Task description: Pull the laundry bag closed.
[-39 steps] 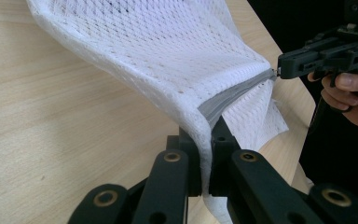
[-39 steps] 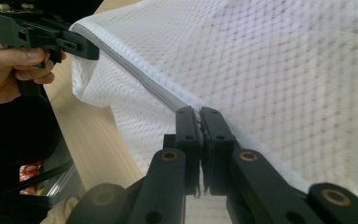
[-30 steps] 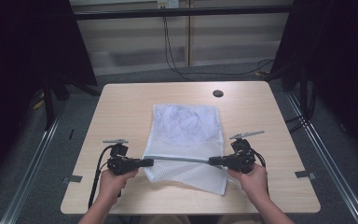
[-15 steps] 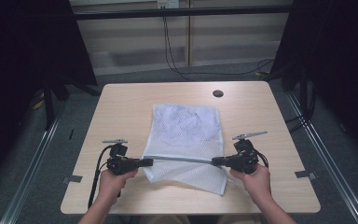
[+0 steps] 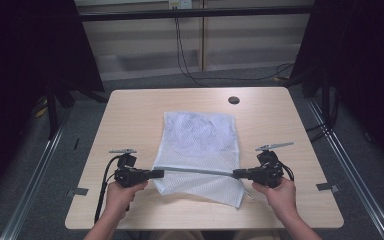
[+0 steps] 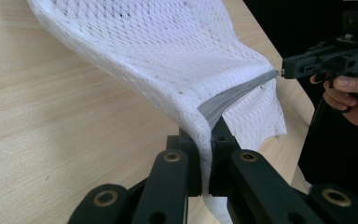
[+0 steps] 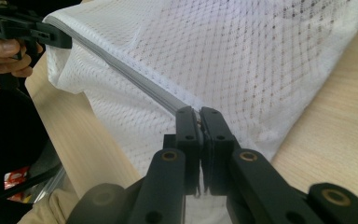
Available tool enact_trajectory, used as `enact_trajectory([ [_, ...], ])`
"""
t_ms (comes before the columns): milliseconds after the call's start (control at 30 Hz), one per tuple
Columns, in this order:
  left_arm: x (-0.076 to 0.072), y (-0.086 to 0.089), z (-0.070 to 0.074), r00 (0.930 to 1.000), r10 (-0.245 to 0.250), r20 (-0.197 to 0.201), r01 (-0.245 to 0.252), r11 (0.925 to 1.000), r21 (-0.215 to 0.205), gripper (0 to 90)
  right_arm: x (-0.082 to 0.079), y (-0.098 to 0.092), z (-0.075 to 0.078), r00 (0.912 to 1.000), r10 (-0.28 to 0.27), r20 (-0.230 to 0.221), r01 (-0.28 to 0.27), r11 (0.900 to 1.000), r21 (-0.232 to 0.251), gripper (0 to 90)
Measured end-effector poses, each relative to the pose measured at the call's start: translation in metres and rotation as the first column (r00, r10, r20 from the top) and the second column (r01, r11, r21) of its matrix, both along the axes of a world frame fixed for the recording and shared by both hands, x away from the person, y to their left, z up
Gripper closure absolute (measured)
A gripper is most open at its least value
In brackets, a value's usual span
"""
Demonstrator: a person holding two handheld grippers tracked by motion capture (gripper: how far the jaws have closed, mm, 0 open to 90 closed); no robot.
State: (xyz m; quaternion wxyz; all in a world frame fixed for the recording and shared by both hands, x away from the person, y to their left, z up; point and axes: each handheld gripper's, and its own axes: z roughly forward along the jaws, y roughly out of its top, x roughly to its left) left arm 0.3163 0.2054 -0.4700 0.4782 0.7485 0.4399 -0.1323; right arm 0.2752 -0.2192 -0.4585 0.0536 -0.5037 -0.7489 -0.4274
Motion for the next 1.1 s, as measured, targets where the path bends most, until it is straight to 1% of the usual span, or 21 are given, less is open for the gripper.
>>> enact_trajectory([
  [133,0.001,0.001,0.0,1.0,0.003,0.007,-0.003,1.0,0.006,88.0,-0.002,-0.004,-0.002,1.0,-0.007,-0.001,0.007,1.0,-0.001,87.0],
  [267,0.001,0.002,0.0,0.9999,0.01,0.002,-0.01,0.9999,0.001,88.0,-0.005,-0.008,-0.004,0.9999,-0.015,-0.001,0.015,1.0,-0.01,87.0],
  [300,0.001,0.002,0.0,1.0,0.006,0.004,-0.006,1.0,0.002,88.0,-0.006,-0.01,-0.004,0.9998,-0.018,-0.01,0.018,1.0,0.004,87.0],
  [333,0.001,0.002,0.0,0.9999,0.01,0.004,-0.01,0.9999,0.005,88.0,-0.006,-0.01,-0.004,0.9998,-0.018,-0.01,0.018,1.0,0.004,87.0],
  [400,0.002,0.002,-0.001,1.0,0.0,0.004,0.0,1.0,0.005,88.0,-0.007,-0.012,-0.003,0.9997,-0.026,-0.001,0.026,1.0,-0.004,87.0],
  [433,0.001,0.002,0.0,0.9999,0.009,0.007,-0.009,0.9999,0.006,88.0,-0.007,-0.012,-0.003,0.9996,-0.027,-0.001,0.027,1.0,0.0,87.0],
  [500,0.002,0.003,0.0,0.9998,0.018,0.005,-0.018,0.9998,0.002,88.0,-0.008,-0.014,-0.003,0.9994,-0.034,-0.002,0.034,0.999,-0.009,87.0],
  [633,0.001,0.003,0.0,0.9998,0.017,0.002,-0.017,0.9998,-0.003,88.0,-0.009,-0.02,-0.003,0.999,-0.044,-0.002,0.044,0.999,-0.001,87.0],
  [700,0.002,0.002,0.0,1.0,0.002,0.006,-0.002,1.0,0.006,88.0,-0.01,-0.021,-0.002,0.999,-0.046,0.0,0.046,0.999,-0.006,87.0],
  [767,0.001,0.001,0.0,0.9999,0.008,0.008,-0.008,0.9999,0.007,88.1,-0.011,-0.024,-0.002,0.9986,-0.052,0.0,0.052,0.999,-0.008,87.1],
  [967,0.001,0.0,0.0,0.9999,0.01,0.008,-0.01,0.9999,0.002,88.1,-0.012,-0.024,-0.001,0.9986,-0.053,0.002,0.053,0.998,-0.014,87.1],
  [1033,0.001,0.0,0.0,1.0,0.001,0.005,-0.001,1.0,-0.002,88.1,-0.012,-0.025,-0.001,0.9987,-0.05,0.004,0.05,0.999,-0.011,87.1],
  [1100,0.0,0.0,0.0,0.9999,-0.005,0.015,0.005,1.0,-0.005,85.3,-0.013,-0.026,0.0,0.9987,-0.05,0.004,0.05,0.999,-0.011,87.0],
])
